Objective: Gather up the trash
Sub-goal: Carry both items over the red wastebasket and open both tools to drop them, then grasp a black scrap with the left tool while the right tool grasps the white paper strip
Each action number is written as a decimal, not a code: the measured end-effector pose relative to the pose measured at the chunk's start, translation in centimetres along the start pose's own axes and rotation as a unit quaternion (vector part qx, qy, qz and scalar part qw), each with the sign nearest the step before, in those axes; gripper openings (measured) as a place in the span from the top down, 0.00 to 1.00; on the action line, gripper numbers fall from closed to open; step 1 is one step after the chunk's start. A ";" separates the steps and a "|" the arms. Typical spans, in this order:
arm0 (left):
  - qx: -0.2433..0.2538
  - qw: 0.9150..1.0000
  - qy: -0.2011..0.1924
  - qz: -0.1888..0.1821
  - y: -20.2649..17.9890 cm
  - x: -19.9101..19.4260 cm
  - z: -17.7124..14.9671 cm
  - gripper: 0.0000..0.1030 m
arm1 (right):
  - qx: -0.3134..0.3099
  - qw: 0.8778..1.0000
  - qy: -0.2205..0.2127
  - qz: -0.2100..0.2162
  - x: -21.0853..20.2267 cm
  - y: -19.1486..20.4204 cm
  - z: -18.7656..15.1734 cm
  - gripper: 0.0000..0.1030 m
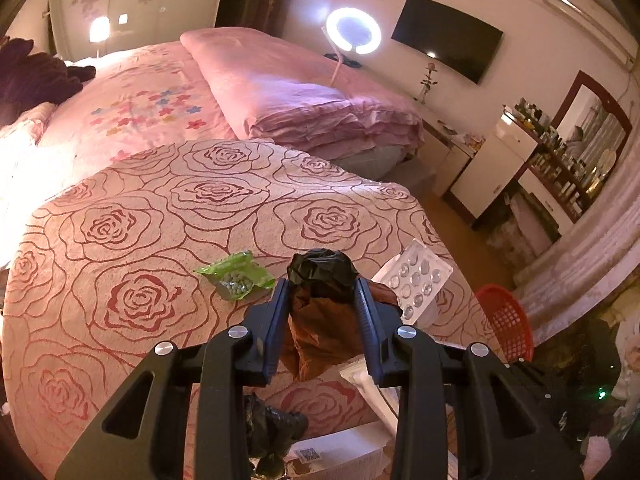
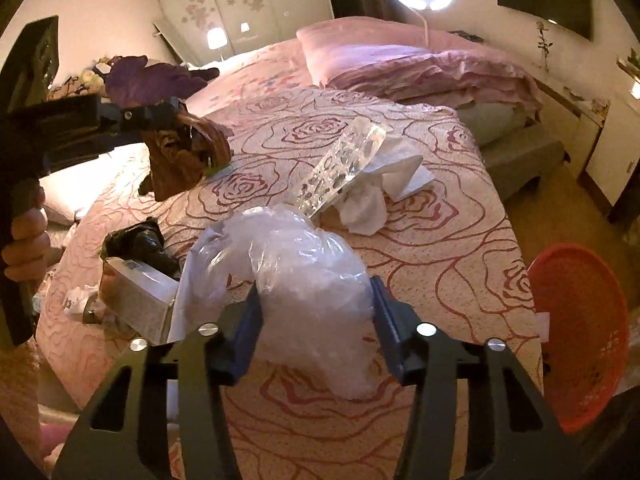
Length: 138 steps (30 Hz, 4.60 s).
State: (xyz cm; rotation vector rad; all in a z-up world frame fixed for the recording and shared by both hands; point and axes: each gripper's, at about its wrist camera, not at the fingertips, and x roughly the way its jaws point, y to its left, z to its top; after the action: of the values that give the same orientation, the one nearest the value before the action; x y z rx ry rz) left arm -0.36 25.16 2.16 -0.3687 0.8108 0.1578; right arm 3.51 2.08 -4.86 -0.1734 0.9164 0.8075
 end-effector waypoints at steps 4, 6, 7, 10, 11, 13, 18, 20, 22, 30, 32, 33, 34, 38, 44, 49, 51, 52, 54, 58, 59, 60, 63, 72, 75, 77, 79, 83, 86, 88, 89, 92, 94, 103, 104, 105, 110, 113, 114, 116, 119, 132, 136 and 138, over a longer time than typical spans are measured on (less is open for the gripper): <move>0.002 1.000 -0.001 -0.003 -0.3 -0.1 -0.1 0.69 | 0.015 1.000 -0.016 -0.007 -1.3 -0.9 0.1 0.55; 0.003 1.000 -0.003 -0.006 -0.5 -0.3 -0.2 0.69 | 0.023 0.999 -0.023 -0.012 -2.0 -1.4 0.1 0.55; 0.005 1.000 -0.005 -0.007 -0.7 -0.5 -0.2 0.69 | 0.028 0.999 -0.027 -0.015 -2.3 -1.7 0.2 0.55; 0.011 1.000 -0.009 -0.012 -1.4 -0.9 -0.1 0.69 | 0.042 0.998 -0.041 -0.025 -3.5 -2.7 0.3 0.55; 0.015 1.000 -0.011 -0.014 -1.8 -1.1 0.0 0.69 | 0.046 0.998 -0.045 -0.028 -3.8 -3.1 0.3 0.55; 0.020 1.000 -0.013 -0.018 -2.5 -1.3 0.1 0.69 | 0.055 0.996 -0.054 -0.036 -4.5 -3.8 0.4 0.55; 0.035 0.999 -0.019 -0.030 -4.6 -1.7 0.6 0.69 | 0.080 0.993 -0.072 -0.056 -6.1 -5.8 0.4 0.55; 0.044 0.998 -0.019 -0.039 -5.7 -1.6 0.8 0.69 | 0.089 0.991 -0.078 -0.064 -6.6 -6.7 0.4 0.55; 0.051 0.997 -0.016 -0.047 -6.8 -1.4 1.0 0.69 | 0.097 0.989 -0.083 -0.070 -7.1 -7.4 0.3 0.55; 0.070 0.995 0.013 -0.074 -11.4 1.0 1.8 0.69 | 0.133 0.981 -0.104 -0.097 -9.2 -10.3 -0.4 0.55; 0.073 0.994 0.020 -0.080 -12.2 1.6 1.8 0.69 | 0.140 0.979 -0.107 -0.102 -9.6 -11.0 -0.6 0.55; 0.077 0.993 0.024 -0.083 -12.9 2.0 1.9 0.69 | 0.145 0.978 -0.108 -0.106 -9.8 -11.4 -0.8 0.55; 0.081 0.993 0.028 -0.086 -13.5 2.4 1.8 0.69 | 0.149 0.977 -0.109 -0.109 -9.9 -11.7 -1.0 0.55; 0.098 0.990 0.044 -0.096 -15.9 3.7 1.6 0.69 | 0.169 0.972 -0.111 -0.122 -10.5 -13.3 -1.6 0.55; 0.128 0.983 0.065 -0.115 -19.4 5.2 1.2 0.69 | 0.199 0.963 -0.114 -0.143 -11.4 -15.8 -2.7 0.55; 0.144 0.978 0.092 -0.122 -21.9 7.5 0.6 0.69 | 0.225 0.955 -0.111 -0.159 -11.7 -17.8 -3.7 0.55; 0.150 0.976 0.100 -0.124 -22.9 8.3 0.3 0.69 | 0.233 0.952 -0.108 -0.165 -11.8 -18.5 -4.2 0.55; 0.156 0.974 0.103 -0.124 -23.5 8.7 0.1 0.69 | 0.237 0.951 -0.107 -0.168 -11.8 -18.8 -4.4 0.55; 0.167 0.972 0.110 -0.124 -24.8 9.6 -0.4 0.69 | 0.244 0.949 -0.102 -0.174 -11.5 -19.6 -4.9 0.55; 0.172 0.968 0.132 -0.127 -26.3 11.8 -1.2 0.69 | 0.254 0.946 -0.091 -0.178 -10.8 -20.7 -5.5 0.55; 0.173 0.967 0.139 -0.125 -26.6 12.5 -1.4 0.69 | 0.256 0.946 -0.088 -0.179 -10.7 -20.9 -5.6 0.55; 0.176 0.966 0.144 -0.124 -26.8 13.0 -1.5 0.69 | 0.258 0.945 -0.086 -0.183 -10.4 -21.2 -5.8 0.55; 0.188 0.962 0.155 -0.124 -27.5 13.8 -2.2 0.69 | 0.262 0.943 -0.080 -0.189 -10.0 -21.8 -6.1 0.54; 0.182 0.957 0.182 -0.136 -27.8 15.4 -3.0 0.42 | 0.283 0.936 -0.070 -0.199 -8.8 -23.6 -7.2 0.38; 0.167 0.959 0.181 -0.140 -27.3 15.4 -2.7 0.36 | 0.289 0.932 -0.069 -0.206 -8.6 -23.9 -7.5 0.32; 0.167 0.960 0.181 -0.137 -27.2 15.4 -2.7 0.35 | 0.291 0.932 -0.068 -0.206 -8.5 -24.0 -7.7 0.32; 0.166 0.961 0.178 -0.135 -26.9 15.2 -2.7 0.34 | 0.290 0.932 -0.068 -0.205 -8.6 -23.8 -7.7 0.32; 0.167 0.963 0.170 -0.130 -26.3 14.5 -2.8 0.34 | 0.288 0.933 -0.070 -0.203 -8.8 -23.6 -7.8 0.32; 0.172 0.963 0.163 -0.125 -26.4 14.1 -2.9 0.34 | 0.277 0.935 -0.074 -0.208 -9.1 -22.9 -7.7 0.32; 0.174 0.964 0.158 -0.122 -26.1 13.7 -2.9 0.34 | 0.272 0.936 -0.076 -0.209 -9.3 -22.4 -7.4 0.32; 0.174 0.965 0.156 -0.120 -26.0 13.5 -2.8 0.34 | 0.270 0.937 -0.078 -0.210 -9.5 -22.1 -7.3 0.32; 0.173 0.966 0.150 -0.118 -25.5 12.8 -2.7 0.34 | 0.262 0.938 -0.082 -0.211 -9.9 -21.2 -7.1 0.32; 0.175 0.967 0.142 -0.115 -25.2 12.3 -2.6 0.34 | 0.259 0.940 -0.084 -0.207 -10.2 -20.8 -7.1 0.31; 0.174 0.975 0.104 -0.094 -21.7 8.7 -1.7 0.34 | 0.222 0.956 -0.086 -0.171 -10.0 -17.2 -6.1 0.30; 0.171 0.976 0.098 -0.089 -20.7 8.1 -1.5 0.34 | 0.213 0.959 -0.085 -0.164 -9.8 -16.5 -6.0 0.30; 0.169 0.978 0.093 -0.085 -19.9 7.6 -1.4 0.34 | 0.207 0.962 -0.084 -0.160 -9.7 -15.9 -5.8 0.30; 0.148 0.986 0.058 -0.051 -14.9 4.8 -0.1 0.34 | 0.168 0.974 -0.075 -0.131 -8.6 -13.0 -4.9 0.29; 0.129 0.991 0.038 -0.025 -11.7 3.0 0.6 0.34 | 0.143 0.981 -0.071 -0.114 -8.0 -11.0 -4.3 0.29; 0.122 0.992 0.034 -0.017 -10.7 2.5 0.8 0.34 | 0.136 0.982 -0.070 -0.107 -7.8 -10.3 -4.0 0.29; 0.106 0.994 0.026 -0.005 -8.6 1.5 1.0 0.34 | 0.121 0.986 -0.067 -0.092 -7.5 -9.0 -3.5 0.29; 0.084 0.996 0.019 0.011 -5.8 0.2 1.1 0.34 | 0.099 0.991 -0.064 -0.070 -7.0 -6.9 -3.1 0.29; 0.033 0.998 0.021 0.054 1.9 -2.8 -2.3 0.34 | 0.003 0.999 -0.042 0.030 -4.5 2.6 -1.9 0.28; 0.026 0.998 0.034 0.052 2.9 -2.3 -3.5 0.34 | -0.022 0.999 -0.026 0.041 -3.3 4.6 -2.2 0.28; 0.020 0.998 0.042 0.050 3.2 -2.0 -3.9 0.34 | -0.029 0.999 -0.020 0.039 -2.6 5.1 -2.3 0.28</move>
State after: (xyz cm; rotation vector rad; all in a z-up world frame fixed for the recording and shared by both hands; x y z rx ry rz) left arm -5.25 26.63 0.29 -0.2981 0.9151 0.2207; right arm -2.40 3.15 -3.29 -0.1722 0.8657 0.9070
